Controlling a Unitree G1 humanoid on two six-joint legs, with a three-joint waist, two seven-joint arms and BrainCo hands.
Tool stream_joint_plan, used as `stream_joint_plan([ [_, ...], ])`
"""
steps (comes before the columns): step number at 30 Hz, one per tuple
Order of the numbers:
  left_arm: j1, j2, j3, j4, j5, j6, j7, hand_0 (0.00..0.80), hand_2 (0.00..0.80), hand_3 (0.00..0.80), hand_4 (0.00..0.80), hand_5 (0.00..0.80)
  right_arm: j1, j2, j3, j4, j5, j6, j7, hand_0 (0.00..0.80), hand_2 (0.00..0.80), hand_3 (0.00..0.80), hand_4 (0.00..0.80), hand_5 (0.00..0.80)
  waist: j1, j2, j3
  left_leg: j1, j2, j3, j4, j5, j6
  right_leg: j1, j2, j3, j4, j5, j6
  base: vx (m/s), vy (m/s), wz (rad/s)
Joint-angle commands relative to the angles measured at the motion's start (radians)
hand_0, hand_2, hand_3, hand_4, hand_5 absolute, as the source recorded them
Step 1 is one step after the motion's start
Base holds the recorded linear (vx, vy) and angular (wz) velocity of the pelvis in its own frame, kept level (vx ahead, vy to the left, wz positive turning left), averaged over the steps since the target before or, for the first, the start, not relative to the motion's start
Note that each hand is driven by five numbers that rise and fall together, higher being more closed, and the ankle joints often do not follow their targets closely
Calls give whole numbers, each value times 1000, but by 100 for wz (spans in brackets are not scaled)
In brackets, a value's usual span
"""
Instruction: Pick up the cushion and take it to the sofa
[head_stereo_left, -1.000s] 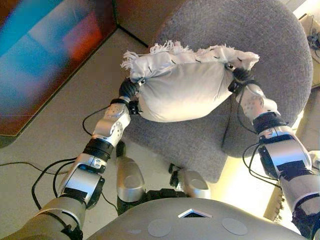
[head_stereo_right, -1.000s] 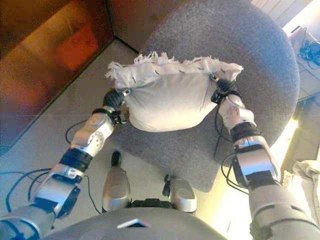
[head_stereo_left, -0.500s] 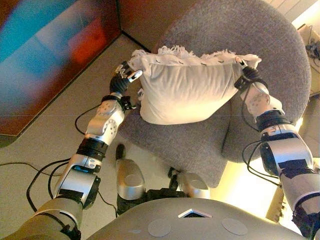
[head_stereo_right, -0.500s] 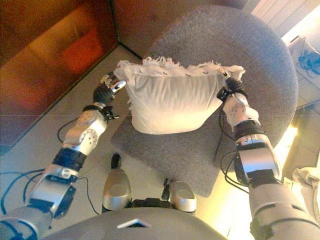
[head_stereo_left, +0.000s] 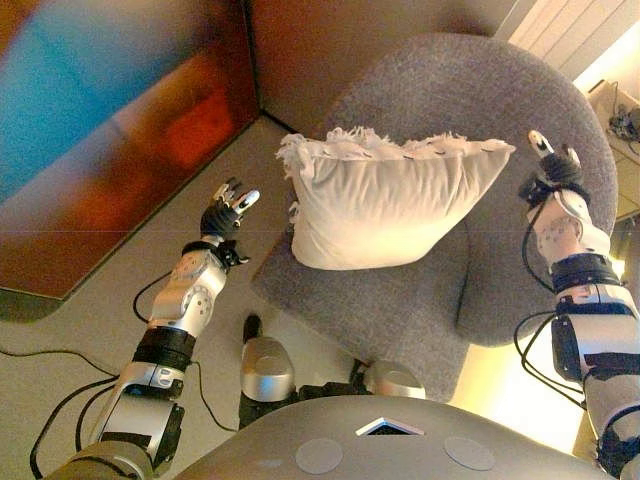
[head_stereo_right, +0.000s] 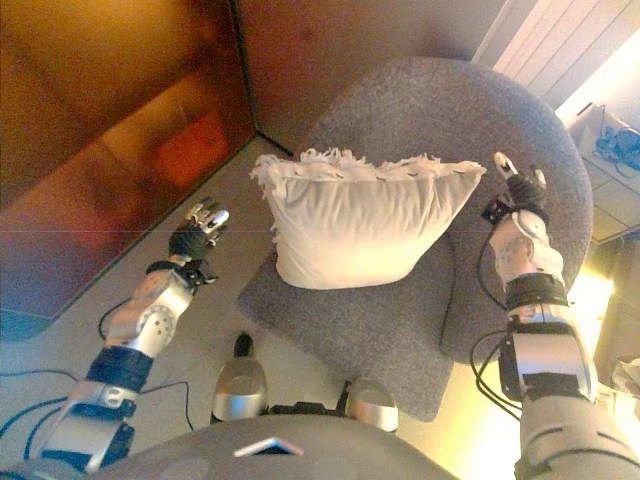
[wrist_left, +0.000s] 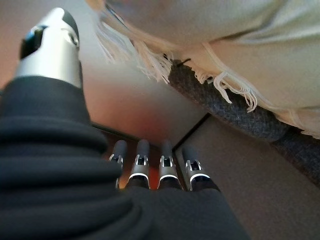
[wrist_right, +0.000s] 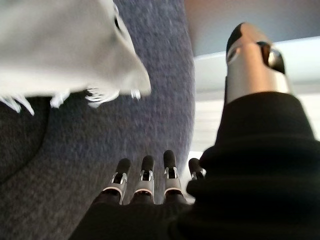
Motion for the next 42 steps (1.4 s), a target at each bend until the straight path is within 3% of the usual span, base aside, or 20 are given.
stream_joint_plan([
  [1,31,5,-3,-71,-68,-60,-42,0,0,0,0,0,4,-75,-37,-48,-25,-108,-16,0,0,0,0,0,16,-21,-76,25,21,30,67,-48,1,-8,-82,-5,67,-23,58,-2,65,3],
  [8,139,-30,8,-118,-110,-89,-120,0,0,0,0,0,153,-13,-61,-240,-95,-148,97,0,0,0,0,0,-11,-7,-83,44,3,55,72,-69,21,-23,-86,9,54,-6,57,-22,68,-4],
  [15,246,-73,52,-157,-112,-100,-181,0,0,0,0,0,421,177,-72,-494,-62,-221,243,0,0,0,0,0,-61,2,-83,69,-27,81,60,-83,48,-49,-85,40,62,3,60,-75,61,-12],
  [20,273,-92,46,-177,-93,-171,-239,0,0,0,0,0,534,327,25,-590,39,-274,446,0,0,0,0,0,-96,6,-82,83,-51,92,47,-90,61,-65,-79,58,59,13,63,-109,43,-16],
  [24,274,-91,26,-182,-107,-215,-326,0,0,0,0,0,590,367,74,-567,141,-280,540,0,0,0,0,0,-124,13,-86,97,-64,111,16,-83,65,-78,-74,58,48,28,66,-111,37,-12],
  [26,280,-99,19,-188,-209,-175,-418,0,0,0,0,0,615,388,92,-555,200,-252,565,0,0,0,0,0,-135,20,-89,106,-74,118,-6,-77,69,-83,-72,62,45,32,69,-100,45,-17],
  [28,291,-105,6,-197,-281,-156,-498,0,0,0,0,0,631,389,119,-551,179,-259,573,0,0,0,0,0,-143,28,-88,108,-82,124,-24,-70,72,-93,-71,63,45,36,70,-114,51,-4],
  [30,293,-100,-21,-197,-292,-188,-526,0,0,0,0,0,636,383,151,-544,164,-265,589,0,0,0,0,0,-151,36,-84,105,-90,129,-40,-63,73,-110,-72,62,45,43,73,-139,52,-1],
  [37,240,-84,-81,-157,-177,-235,-448,0,0,0,0,0,602,378,197,-517,179,-284,558,0,0,0,0,0,-157,48,-70,81,-107,134,-72,-47,80,-143,-73,53,45,50,74,-124,22,-10],
  [42,257,-100,-93,-147,-212,-212,-459,0,0,0,0,0,611,393,200,-508,173,-301,569,0,0,0,0,0,-155,46,-72,90,-111,143,-81,-51,84,-131,-74,46,32,50,74,-10,1,0],
])
